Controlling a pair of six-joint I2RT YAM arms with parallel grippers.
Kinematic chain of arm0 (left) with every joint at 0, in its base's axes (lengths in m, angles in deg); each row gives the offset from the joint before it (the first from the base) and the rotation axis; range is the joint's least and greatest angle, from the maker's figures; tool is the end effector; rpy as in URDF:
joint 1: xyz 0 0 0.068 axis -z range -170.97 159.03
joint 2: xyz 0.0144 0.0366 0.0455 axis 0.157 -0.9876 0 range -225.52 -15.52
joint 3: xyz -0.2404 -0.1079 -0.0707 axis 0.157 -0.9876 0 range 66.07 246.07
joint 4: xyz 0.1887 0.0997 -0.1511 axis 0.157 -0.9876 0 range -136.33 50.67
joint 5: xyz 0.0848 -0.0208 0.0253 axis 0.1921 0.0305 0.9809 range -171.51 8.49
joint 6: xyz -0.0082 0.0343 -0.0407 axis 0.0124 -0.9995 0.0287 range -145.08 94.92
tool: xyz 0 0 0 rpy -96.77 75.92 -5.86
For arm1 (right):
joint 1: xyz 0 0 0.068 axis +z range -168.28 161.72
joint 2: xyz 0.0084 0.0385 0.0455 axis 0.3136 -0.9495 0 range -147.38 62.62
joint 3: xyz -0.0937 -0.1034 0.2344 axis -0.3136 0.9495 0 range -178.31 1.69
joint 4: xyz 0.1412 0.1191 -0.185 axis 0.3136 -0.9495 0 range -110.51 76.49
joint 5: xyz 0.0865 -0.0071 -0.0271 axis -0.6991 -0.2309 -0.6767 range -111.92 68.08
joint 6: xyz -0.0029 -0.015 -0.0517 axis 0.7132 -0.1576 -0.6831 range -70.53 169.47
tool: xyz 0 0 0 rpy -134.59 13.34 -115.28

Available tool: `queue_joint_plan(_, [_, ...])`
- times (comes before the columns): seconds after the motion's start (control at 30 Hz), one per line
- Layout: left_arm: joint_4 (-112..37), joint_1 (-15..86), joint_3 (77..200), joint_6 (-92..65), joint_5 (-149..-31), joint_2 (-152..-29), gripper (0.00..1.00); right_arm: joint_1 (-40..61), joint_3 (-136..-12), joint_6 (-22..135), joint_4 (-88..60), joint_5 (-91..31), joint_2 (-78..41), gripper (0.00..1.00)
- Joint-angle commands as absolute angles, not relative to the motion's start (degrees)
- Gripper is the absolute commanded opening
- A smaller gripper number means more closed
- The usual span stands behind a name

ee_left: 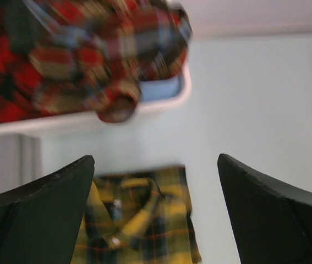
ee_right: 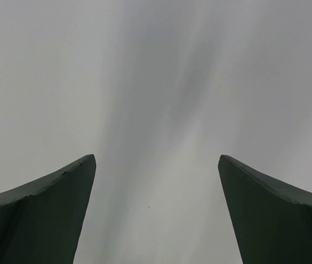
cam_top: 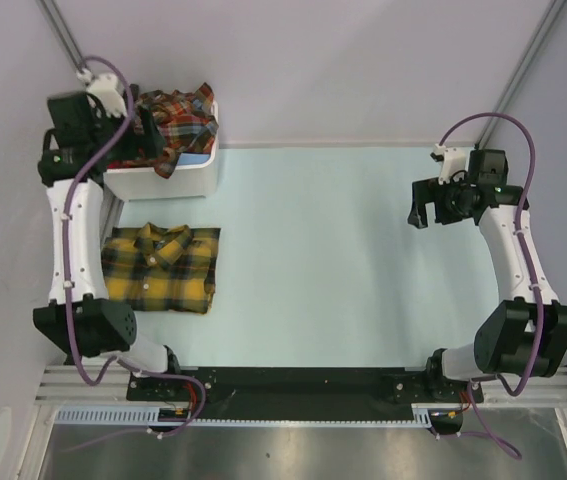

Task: Fold and stack the long sleeve shirts
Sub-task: Grab the shirt from the pile

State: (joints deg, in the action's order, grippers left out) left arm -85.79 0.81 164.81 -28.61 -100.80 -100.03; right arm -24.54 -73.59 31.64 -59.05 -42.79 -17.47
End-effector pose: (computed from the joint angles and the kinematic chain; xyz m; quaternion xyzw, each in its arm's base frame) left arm 0.3069 0.0325 0.4373 0.0455 0.8658 -0.0971 0.4887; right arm 0.2919 -0.0192 0.3301 -0.1544 0.9143 0.0970 0.3618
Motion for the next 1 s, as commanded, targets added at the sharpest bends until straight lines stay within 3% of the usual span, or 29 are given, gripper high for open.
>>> queue_joint_plan(0.0, [-81.18, -2.56, 183.09, -20.54, -96.11, -107.53, 0.99, -23.64, -75.91, 30.83, -58.08, -41.7, -17.97, 1.0])
queue_joint_plan(0.17, [-71.36, -7.48, 191.83, -12.52, -93.65, -119.13, 0.99, -23.55, -76.35, 30.92, -57.9, -41.79, -18.5, 1.0])
queue_joint_plan(0.33, [-65.0, -8.19, 195.45, -13.22, -102.5, -126.08, 0.95, -23.55, -77.06, 29.96, -58.6, -40.73, -19.03, 1.0])
queue_joint_plan(0.37, [-65.35, -7.93, 195.54, -14.43, -104.17, -127.74, 0.99, -23.55, -77.06, 29.78, -58.78, -40.38, -19.2, 0.99])
queue_joint_plan(0.83, [-71.14, -1.96, 194.83, -24.99, -106.47, -141.73, 0.99, -23.55, -78.55, 27.76, -60.71, -38.36, -20.52, 1.0])
queue_joint_plan(0.9, [-71.5, -1.16, 194.48, -26.74, -106.21, -142.09, 0.9, -23.55, -78.2, 28.02, -60.36, -38.36, -20.35, 1.0])
queue_joint_plan(0.93, [-71.68, -1.16, 194.92, -27.19, -106.04, -142.87, 0.65, -23.55, -78.2, 28.2, -60.27, -38.53, -20.26, 1.0])
queue_joint_plan(0.97, [-72.2, -1.33, 195.96, -27.19, -105.69, -143.05, 0.52, -23.55, -78.11, 28.2, -60.18, -38.45, -20.0, 1.0])
